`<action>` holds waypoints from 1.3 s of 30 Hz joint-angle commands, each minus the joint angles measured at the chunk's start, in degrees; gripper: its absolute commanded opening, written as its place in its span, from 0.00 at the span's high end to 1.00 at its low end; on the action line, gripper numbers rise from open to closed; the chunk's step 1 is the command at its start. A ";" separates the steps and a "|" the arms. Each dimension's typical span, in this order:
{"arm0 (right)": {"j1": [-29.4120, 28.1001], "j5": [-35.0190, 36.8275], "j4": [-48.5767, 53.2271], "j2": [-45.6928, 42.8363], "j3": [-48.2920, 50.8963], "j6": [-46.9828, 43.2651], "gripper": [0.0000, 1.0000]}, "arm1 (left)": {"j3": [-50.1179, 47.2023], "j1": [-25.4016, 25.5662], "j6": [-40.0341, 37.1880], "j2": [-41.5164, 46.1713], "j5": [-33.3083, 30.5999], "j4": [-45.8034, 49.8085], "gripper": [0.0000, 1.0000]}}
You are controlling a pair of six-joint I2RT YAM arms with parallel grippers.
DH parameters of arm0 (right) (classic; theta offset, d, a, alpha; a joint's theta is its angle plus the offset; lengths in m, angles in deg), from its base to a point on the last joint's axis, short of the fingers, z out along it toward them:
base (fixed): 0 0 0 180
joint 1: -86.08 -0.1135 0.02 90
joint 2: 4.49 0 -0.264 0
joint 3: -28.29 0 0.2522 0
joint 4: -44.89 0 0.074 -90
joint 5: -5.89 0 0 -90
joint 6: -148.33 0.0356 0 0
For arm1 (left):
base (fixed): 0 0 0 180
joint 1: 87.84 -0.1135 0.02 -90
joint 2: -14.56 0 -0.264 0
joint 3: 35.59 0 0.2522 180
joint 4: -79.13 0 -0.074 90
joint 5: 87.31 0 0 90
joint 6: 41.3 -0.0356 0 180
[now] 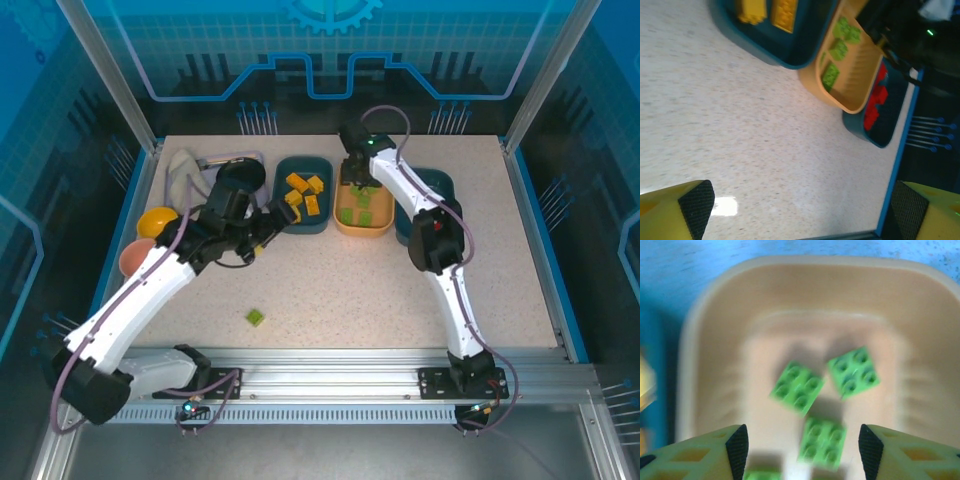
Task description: Sort the legos into containers by color
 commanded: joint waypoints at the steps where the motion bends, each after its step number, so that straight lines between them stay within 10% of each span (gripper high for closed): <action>1: -9.34 -0.14 -9.43 -14.04 12.64 -8.32 0.31 | -0.21 0.22 1.02 7.99 -9.59 13.18 0.04; 7: -23.81 -9.84 -23.25 -27.21 37.57 -14.33 0.19 | -4.26 0.14 4.22 21.62 -14.85 24.00 0.04; 16: -41.89 -12.08 -21.30 -23.39 41.44 -13.48 0.14 | -3.59 0.13 8.95 35.86 -18.94 39.83 0.05; 28: -44.56 -13.51 -18.15 -11.11 33.10 -9.81 0.12 | -4.82 0.19 10.71 41.30 -15.41 43.20 0.06; 39: -44.60 -11.79 -15.13 -5.87 29.21 -7.21 0.40 | -5.77 0.16 10.81 42.79 -13.37 42.60 0.07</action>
